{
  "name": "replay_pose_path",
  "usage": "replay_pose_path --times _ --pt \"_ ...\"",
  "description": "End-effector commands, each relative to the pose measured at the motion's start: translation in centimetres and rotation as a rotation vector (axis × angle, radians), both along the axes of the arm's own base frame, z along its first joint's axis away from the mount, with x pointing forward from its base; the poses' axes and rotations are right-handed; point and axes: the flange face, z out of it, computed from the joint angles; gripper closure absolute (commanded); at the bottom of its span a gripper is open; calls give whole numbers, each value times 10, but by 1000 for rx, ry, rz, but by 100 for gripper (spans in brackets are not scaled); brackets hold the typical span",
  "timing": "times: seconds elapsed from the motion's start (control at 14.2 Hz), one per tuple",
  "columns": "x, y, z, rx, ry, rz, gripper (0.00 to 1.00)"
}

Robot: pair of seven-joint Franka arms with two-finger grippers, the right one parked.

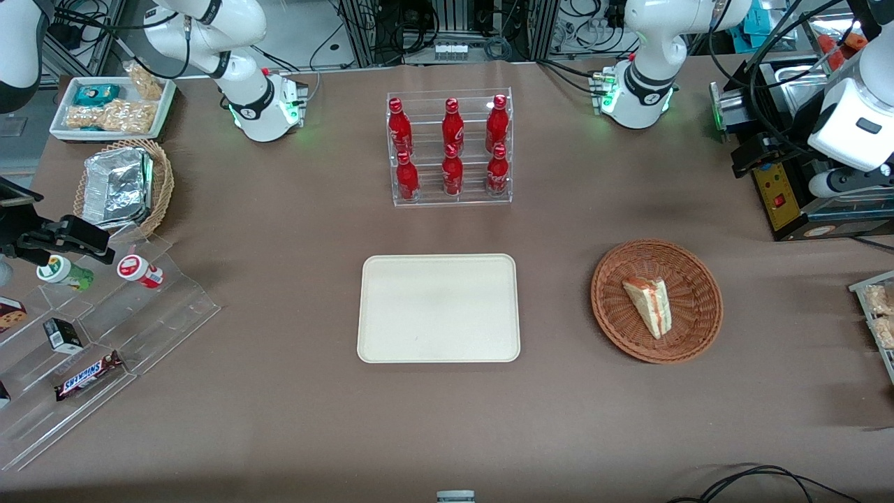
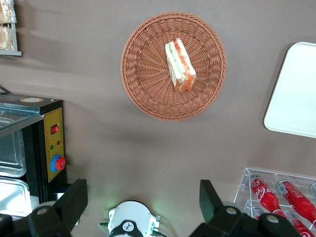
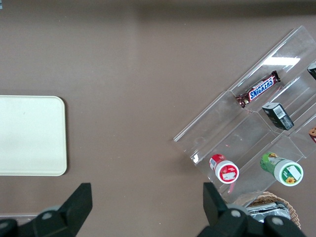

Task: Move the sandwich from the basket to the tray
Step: 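Move the left gripper over the wrapped sandwich in the wicker basket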

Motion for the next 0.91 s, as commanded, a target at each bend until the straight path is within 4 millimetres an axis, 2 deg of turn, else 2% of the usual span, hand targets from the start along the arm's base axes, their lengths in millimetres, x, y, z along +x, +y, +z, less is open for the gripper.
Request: replay_pose_path --times 0.0,0.28,0.42,0.63,0.84 --pt "-4 0 5 -15 -13 -20 0" --pt "-2 1 2 -10 -11 -21 0" --pt "3 3 -10 -5 19 -6 0" --pt "26 4 -53 -8 93 45 0" --pt "62 -3 -125 18 105 210 0"
